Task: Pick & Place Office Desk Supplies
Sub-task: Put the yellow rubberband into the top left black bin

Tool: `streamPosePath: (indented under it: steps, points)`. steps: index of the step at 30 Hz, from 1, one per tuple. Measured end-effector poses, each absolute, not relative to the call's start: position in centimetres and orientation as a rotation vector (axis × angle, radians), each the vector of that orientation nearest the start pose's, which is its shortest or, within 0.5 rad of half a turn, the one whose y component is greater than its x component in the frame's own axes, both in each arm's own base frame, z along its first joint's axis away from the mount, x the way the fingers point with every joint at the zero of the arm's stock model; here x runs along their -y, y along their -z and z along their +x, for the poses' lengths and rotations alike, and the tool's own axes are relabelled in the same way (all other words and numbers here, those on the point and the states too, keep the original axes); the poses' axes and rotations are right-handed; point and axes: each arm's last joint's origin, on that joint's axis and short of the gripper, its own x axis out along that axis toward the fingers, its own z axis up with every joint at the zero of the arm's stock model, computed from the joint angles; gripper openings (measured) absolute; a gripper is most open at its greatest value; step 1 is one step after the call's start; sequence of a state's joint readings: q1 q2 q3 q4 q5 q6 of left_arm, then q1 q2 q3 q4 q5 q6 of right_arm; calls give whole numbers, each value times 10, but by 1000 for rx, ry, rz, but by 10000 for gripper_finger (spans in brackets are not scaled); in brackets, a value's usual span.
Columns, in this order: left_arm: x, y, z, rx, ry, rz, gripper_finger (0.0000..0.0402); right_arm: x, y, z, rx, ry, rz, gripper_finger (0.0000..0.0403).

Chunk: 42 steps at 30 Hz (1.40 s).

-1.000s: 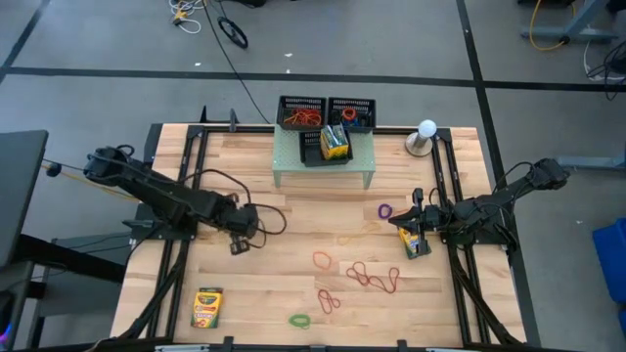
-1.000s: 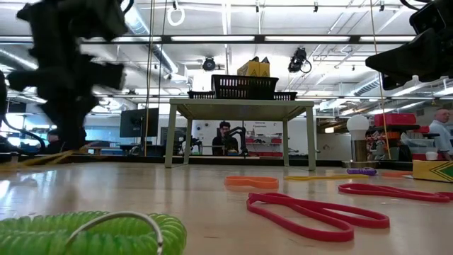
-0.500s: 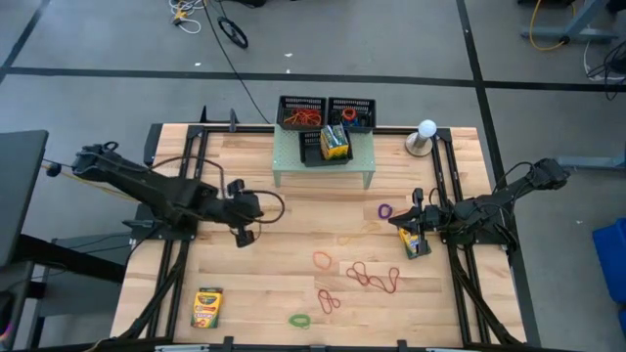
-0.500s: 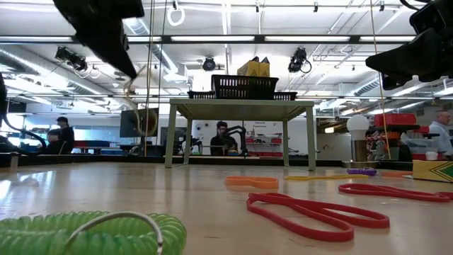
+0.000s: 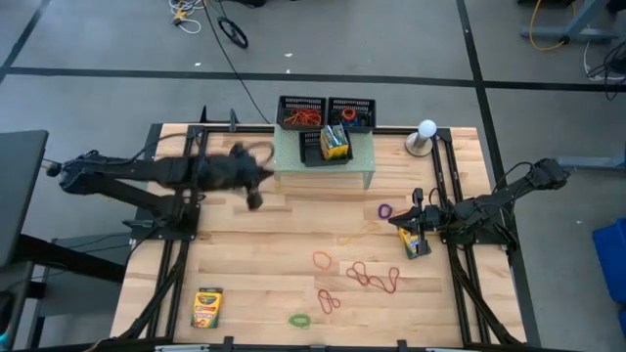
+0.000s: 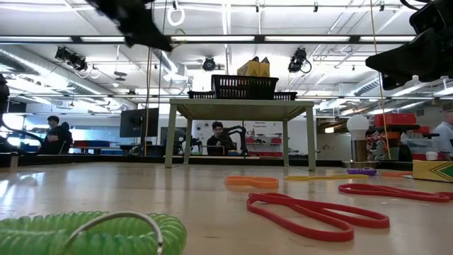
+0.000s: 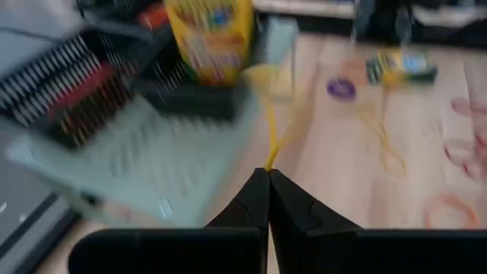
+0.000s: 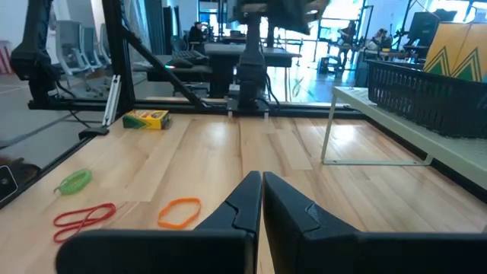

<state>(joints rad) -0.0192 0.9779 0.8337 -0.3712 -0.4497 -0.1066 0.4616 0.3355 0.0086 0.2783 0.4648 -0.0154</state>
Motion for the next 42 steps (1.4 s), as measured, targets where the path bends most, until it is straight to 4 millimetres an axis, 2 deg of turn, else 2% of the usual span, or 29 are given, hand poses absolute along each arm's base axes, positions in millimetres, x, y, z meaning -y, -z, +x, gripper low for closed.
streamPosePath:
  steps: [7, 13, 17, 24, 27, 31, 42]
  points:
    - [-87, -346, 230, -413, -579, 63, 3, -40, -164, 109, -44, 5, -37, 25]
    - [-142, -377, 259, -372, -634, 111, 3, -40, -164, 109, -44, 5, -37, 25]
    - [-173, -374, 277, -388, -611, 80, 3, -40, -164, 109, -44, 5, -37, 25]
    - [-215, -340, 289, -491, -667, 15, 5, -40, -164, 109, -43, 5, -37, 25]
    - [-227, -326, 292, -525, -653, -18, 10, -40, -164, 109, -43, 4, -37, 25]
    - [-229, -318, 296, -551, -644, -17, 25, -40, -164, 109, -44, 1, -37, 25]
    - [-221, -330, 286, -560, -646, -5, 143, -40, -164, 109, -44, 2, -37, 25]
